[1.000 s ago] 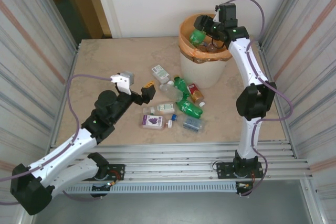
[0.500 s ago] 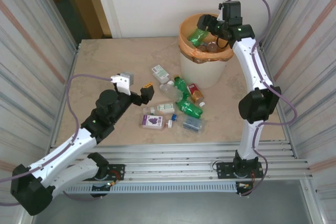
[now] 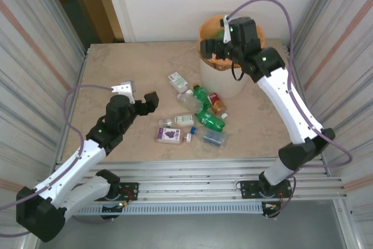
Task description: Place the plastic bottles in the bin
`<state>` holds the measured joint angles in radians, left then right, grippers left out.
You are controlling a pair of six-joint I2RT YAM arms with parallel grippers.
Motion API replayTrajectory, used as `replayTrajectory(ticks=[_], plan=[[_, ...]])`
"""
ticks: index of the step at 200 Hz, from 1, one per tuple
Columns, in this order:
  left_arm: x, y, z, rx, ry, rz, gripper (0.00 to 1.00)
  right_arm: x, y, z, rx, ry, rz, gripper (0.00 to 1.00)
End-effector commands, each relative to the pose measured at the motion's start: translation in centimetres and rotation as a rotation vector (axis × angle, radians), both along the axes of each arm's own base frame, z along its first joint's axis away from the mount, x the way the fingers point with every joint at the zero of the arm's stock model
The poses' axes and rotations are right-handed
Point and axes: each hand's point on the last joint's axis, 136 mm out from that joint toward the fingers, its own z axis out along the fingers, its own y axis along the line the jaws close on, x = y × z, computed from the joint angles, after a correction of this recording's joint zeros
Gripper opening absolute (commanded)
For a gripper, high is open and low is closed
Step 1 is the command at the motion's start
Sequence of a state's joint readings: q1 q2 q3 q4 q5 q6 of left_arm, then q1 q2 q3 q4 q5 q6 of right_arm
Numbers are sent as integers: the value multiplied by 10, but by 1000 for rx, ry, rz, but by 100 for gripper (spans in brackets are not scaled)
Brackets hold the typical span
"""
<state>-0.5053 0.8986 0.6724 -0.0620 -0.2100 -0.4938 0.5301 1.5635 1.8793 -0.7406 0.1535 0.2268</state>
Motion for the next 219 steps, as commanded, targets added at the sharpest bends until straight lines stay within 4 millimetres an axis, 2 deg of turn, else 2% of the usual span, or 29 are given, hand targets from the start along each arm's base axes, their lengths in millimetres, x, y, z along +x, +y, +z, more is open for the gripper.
replayTrajectory(ticks=[1, 31, 56, 86, 106, 142, 159, 185, 219], plan=[[-12, 9, -26, -58, 154, 65, 99, -20, -9, -17, -78, 3, -12, 98], [-38, 9, -68, -113, 349, 98, 97, -47, -17, -42, -67, 44, -33, 98], [-62, -3, -92, -122, 388, 128, 92, -62, -31, -60, -51, 66, -76, 98], [-86, -20, -123, -139, 467, 168, 93, -70, -45, -76, -69, 99, -122, 98], [-97, -32, -143, -151, 547, 179, 96, -72, -43, -85, -80, 132, -113, 98], [-103, -68, -157, -155, 603, 124, 99, -73, -41, -103, -89, 166, -106, 98], [-103, -81, -163, -176, 621, 96, 99, -72, -41, -105, -92, 166, -109, 98], [-100, -90, -168, -205, 624, 77, 97, -72, -43, -106, -99, 164, -117, 98], [-94, -91, -171, -218, 631, 80, 95, -70, -43, -110, -103, 165, -122, 98]])
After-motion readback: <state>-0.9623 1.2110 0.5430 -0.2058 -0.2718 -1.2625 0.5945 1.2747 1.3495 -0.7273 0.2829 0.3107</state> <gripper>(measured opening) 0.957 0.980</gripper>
